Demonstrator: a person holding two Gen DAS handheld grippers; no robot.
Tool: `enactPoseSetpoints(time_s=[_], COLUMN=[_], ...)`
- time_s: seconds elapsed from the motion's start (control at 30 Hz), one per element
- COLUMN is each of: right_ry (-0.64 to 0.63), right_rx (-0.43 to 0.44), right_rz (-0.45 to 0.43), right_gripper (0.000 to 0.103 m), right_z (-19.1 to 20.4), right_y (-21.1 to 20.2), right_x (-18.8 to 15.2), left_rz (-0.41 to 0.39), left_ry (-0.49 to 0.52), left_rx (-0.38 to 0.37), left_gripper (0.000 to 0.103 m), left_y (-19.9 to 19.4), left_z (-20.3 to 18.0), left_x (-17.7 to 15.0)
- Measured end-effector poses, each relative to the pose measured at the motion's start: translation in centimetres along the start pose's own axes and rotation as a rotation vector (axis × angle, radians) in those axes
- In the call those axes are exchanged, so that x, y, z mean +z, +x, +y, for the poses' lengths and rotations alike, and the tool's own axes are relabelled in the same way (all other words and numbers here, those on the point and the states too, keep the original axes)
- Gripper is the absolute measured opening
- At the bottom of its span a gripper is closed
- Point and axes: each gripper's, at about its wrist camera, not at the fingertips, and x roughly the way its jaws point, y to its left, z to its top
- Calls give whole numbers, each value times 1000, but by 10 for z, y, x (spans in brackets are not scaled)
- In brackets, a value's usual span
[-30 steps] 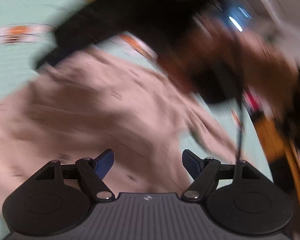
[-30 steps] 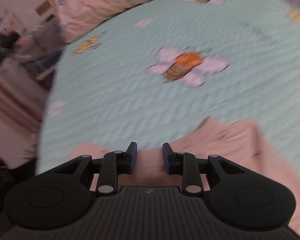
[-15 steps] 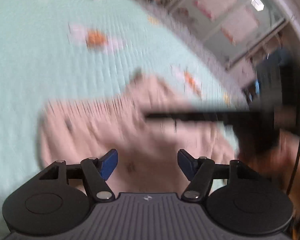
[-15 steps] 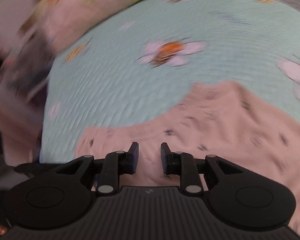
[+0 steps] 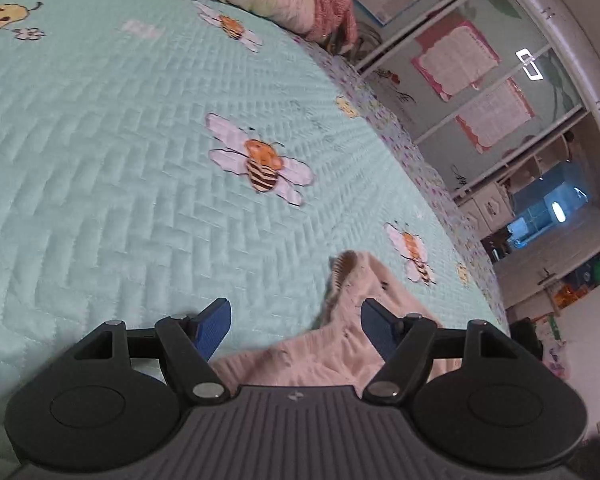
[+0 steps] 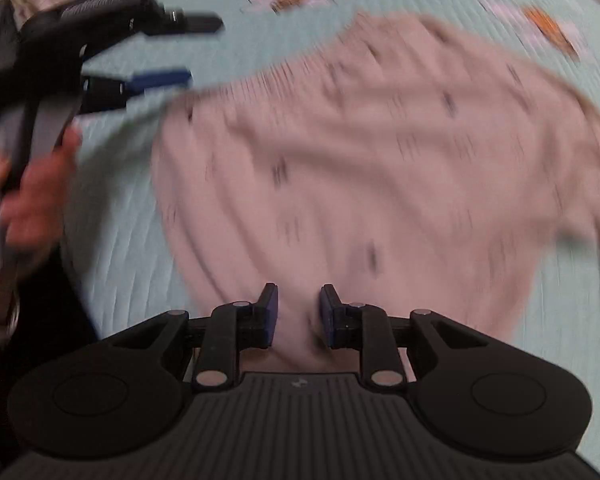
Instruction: Fold clothes
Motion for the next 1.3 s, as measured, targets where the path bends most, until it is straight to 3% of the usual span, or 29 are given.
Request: enactPoseSetpoints(time_s=[0.17,0.27,0.43,0.5,0.67,0.8,0.93,1.03,1.1,1.17,1.3], right_ry=[89,82,194,186,110,49,14,23,57,73,65], right_rx=[78,11,-126,-173,-122,-128,-178,-235,-245,-238,-152], right_rz=[-3,-65,-272,-296,-331,-288,-86,-45,-24,-81,-288], right_gripper=[32,33,33,33,33,33,29,30,30,31,33], right_z=[16,29,20,18,35,47,34,30,28,33,49], right_y=[-27,-34,-59,-60,-29,7,16,1,-6,-12,-12], right_x=[-47,-53,-61,-55,-3,34,1,-26,-22,-13,32], left_rz=[7,11,25,12,-48,-58,-57,-44,-28,-22,-24], left_ry=[41,33,81,106,42,-34,-37,-27,-19,-5,-4], left_rx=[12,20,1,0,59,97,99,97,107,110,103], left_gripper=[74,74,74,74,74,74,74,74,74,74,74], left_y=[3,8,13,13,10,10,12,16,19,20,19], left_z=[-3,1,-3,-7,4,20,23,24,25,25,27], left_x=[0,1,1,-1,3,9,13,16,17,17,16])
